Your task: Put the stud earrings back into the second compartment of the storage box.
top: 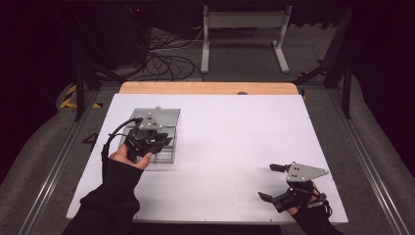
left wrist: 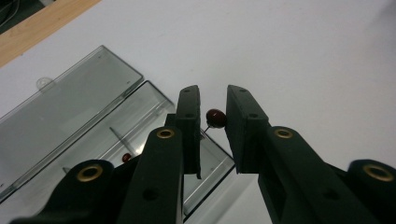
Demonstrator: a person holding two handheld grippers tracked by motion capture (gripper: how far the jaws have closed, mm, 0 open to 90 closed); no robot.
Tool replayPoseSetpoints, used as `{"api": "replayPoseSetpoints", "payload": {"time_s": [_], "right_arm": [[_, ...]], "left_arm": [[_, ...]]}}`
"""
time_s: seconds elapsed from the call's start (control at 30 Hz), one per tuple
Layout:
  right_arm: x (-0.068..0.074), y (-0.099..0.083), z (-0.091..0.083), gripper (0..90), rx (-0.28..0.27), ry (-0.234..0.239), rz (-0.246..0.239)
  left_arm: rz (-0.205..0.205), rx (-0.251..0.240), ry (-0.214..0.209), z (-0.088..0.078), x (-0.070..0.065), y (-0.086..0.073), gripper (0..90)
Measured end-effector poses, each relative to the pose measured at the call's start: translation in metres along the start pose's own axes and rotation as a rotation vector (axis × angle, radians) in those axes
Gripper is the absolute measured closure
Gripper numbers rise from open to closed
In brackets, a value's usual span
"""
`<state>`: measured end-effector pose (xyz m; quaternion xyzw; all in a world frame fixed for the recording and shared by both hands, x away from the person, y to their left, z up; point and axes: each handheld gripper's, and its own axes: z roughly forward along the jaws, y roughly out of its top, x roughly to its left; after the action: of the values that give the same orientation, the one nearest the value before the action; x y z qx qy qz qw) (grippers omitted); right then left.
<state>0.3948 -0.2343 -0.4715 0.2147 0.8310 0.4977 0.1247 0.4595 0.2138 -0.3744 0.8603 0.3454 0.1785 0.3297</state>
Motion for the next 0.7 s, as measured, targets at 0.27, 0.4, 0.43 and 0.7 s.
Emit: {"api": "replayPoseSetpoints", "payload": {"time_s": [0.27, 0.4, 0.43, 0.7], "right_arm": [[0.0, 0.0, 0.001, 0.5, 0.005, 0.003, 0.002], [0.0, 0.0, 0.001, 0.5, 0.007, 0.004, 0.002], [0.0, 0.0, 0.001, 0.5, 0.007, 0.004, 0.002], [0.0, 0.0, 0.001, 0.5, 0.006, 0.005, 0.003]], "left_arm": [[-0.057, 0.025, 0.034, 0.005, 0.021, -0.011, 75.7], [-0.084, 0.038, 0.051, 0.008, 0.032, -0.015, 75.7], [-0.095, 0.043, 0.059, 0.01, 0.034, -0.016, 75.7], [-0.143, 0.096, 0.095, 0.025, 0.052, -0.022, 75.6]]}}
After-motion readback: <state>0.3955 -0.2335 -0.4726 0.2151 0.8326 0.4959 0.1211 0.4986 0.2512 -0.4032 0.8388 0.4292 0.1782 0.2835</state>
